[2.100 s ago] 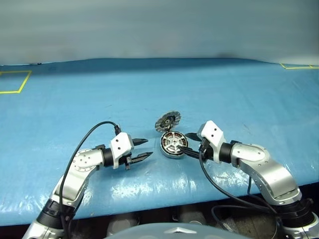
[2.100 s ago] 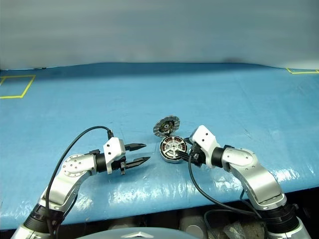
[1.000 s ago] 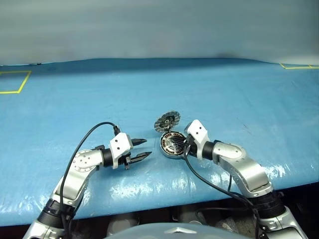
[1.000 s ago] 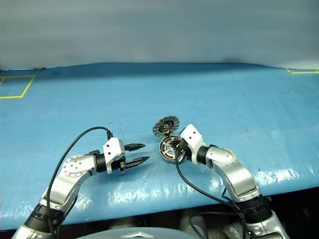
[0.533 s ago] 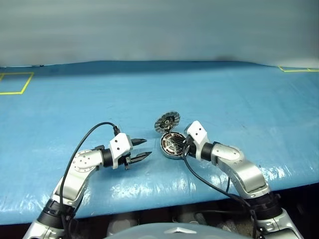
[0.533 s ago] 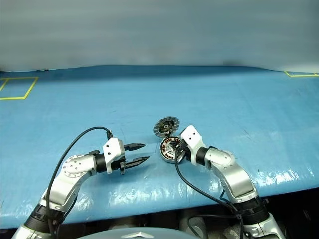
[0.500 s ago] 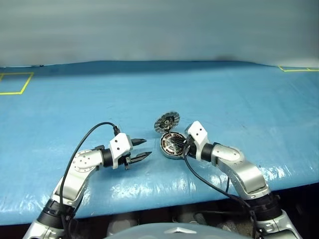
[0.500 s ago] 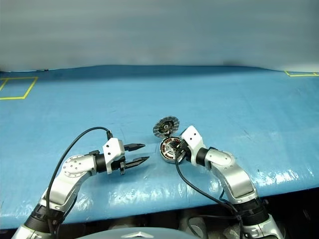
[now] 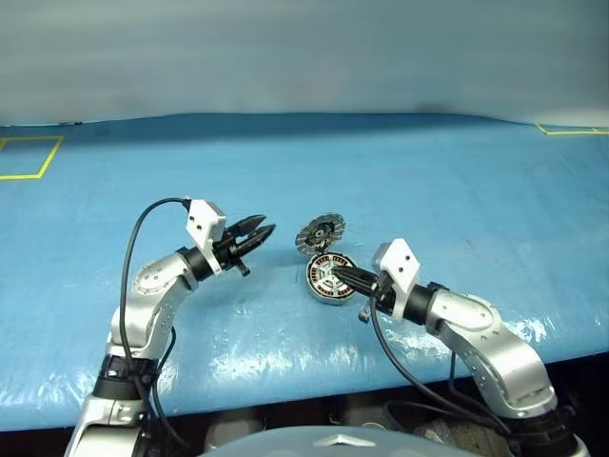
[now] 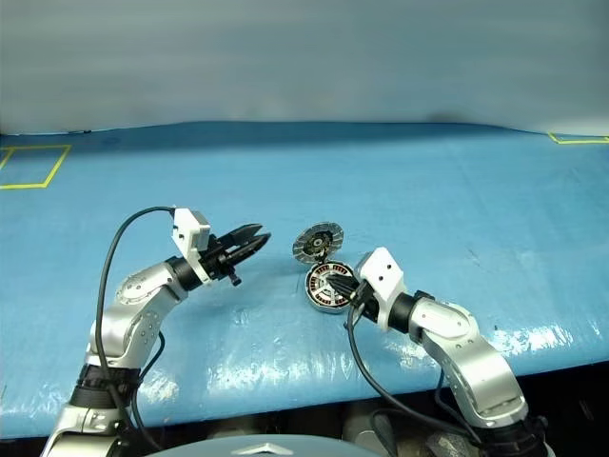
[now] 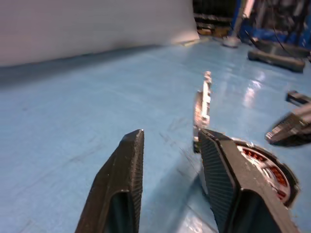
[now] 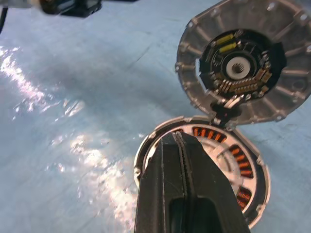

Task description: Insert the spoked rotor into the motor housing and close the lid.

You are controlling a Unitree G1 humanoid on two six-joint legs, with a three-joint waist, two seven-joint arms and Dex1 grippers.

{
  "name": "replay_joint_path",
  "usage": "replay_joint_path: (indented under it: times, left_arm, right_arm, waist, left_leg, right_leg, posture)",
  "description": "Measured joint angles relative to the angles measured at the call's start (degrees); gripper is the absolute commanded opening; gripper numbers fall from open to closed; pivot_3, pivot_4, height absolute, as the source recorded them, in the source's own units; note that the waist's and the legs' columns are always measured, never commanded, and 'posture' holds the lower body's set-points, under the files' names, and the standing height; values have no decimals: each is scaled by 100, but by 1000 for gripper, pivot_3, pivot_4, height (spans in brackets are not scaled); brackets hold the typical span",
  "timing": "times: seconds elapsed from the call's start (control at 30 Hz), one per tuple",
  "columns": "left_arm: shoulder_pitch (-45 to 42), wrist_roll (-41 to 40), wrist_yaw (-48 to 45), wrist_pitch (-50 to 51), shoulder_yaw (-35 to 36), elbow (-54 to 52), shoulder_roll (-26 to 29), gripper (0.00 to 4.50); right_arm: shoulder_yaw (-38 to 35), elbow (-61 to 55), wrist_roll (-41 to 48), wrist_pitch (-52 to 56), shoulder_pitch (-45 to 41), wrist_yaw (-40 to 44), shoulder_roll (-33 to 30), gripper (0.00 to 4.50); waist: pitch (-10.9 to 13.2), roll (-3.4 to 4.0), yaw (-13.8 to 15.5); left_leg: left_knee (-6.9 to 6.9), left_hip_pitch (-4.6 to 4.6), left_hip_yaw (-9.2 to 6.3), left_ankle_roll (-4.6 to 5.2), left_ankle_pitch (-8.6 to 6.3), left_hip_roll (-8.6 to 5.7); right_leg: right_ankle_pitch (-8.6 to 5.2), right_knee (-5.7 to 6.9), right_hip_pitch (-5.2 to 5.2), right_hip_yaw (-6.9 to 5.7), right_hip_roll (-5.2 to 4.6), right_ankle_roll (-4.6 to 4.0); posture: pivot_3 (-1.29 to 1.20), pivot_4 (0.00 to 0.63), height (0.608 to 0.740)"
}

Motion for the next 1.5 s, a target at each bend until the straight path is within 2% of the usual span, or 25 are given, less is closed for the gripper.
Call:
replay_joint_path:
  times: [0.03, 0.27, 0.4, 0.67, 0.93, 1.03, 1.2, 1.37, 1.5]
  left_arm:
    - [-98, 65, 5, -13, -18, 164, -50, 38]
    - [-1003, 241, -321, -343, -254, 1528, -550, 38]
    - [-1797, 732, -407, -956, -556, 2455, -779, 38]
    - [-2485, 1513, -1042, -1865, -1234, 3472, -860, 38]
    - [-2496, 1646, -1587, -2112, -1483, 3537, -1050, 38]
    - [-2331, 1308, -1885, -1814, -1424, 3096, -1197, 38]
    - [-2107, 1315, -2348, -1744, -1705, 2589, -1137, 38]
    - [-2088, 1862, -2466, -2120, -2213, 2601, -867, 38]
    - [-2012, 2144, -2273, -2347, -2316, 2840, -878, 38]
  right_arm:
    - [-3, -83, 35, 25, 115, -1, -9, 0]
    - [-63, -399, 204, 110, 359, -65, -67, 0]
    - [-79, -509, 215, 114, 382, -191, -67, 0]
    - [-247, -796, 302, 114, 716, -365, -126, 0]
    - [-897, -826, 302, 80, 1389, -737, -68, 0]
    - [-1043, -849, 302, 65, 1691, -837, -31, 0]
    - [-1224, -867, 300, 1, 1821, -989, 72, 0]
    - [-1303, -871, 291, -48, 1785, -1123, 146, 0]
    - [-1341, -872, 284, -75, 1728, -1171, 174, 0]
  waist:
    - [0, 0, -5]
    - [7, -12, 6]
    - [9, -16, 24]
    - [11, -18, 5]
    - [11, -18, 29]
    - [11, -18, 25]
    - [11, -18, 16]
    - [10, -18, 19]
    - [10, -17, 20]
  left_leg:
    - [0, 0, 2, 0, 0, 0]
    - [3, 0, 1, 0, 1, -2]
    - [2, -4, -3, 1, 0, -33]
    - [0, -20, -7, 13, -7, -35]
    - [12, -63, -15, 16, -8, -26]
    - [12, -68, -14, 16, -9, -25]
    - [14, -64, -13, 16, -8, -26]
    - [15, -61, -14, 15, -8, -27]
    - [15, -63, -14, 17, -8, -28]
  right_leg:
    - [-1, 0, 0, 1, 0, 1]
    - [-8, 0, 1, 1, 0, 16]
    - [8, -3, 1, 2, -1, -10]
    - [-3, -8, -8, 1, -8, 5]
    - [1, -7, -41, -4, -16, 16]
    - [3, -7, -44, -3, -16, 19]
    - [2, -4, -44, 0, -15, 17]
    - [2, -2, -44, 3, -13, 18]
    - [3, -3, -44, 5, -13, 19]
  posture:
    - [0, 150, 740]
    - [0, 150, 740]
    - [0, 150, 740]
    - [0, 150, 740]
    - [0, 150, 740]
    - [0, 150, 740]
    - [0, 150, 740]
    - [0, 150, 740]
    - [0, 150, 740]
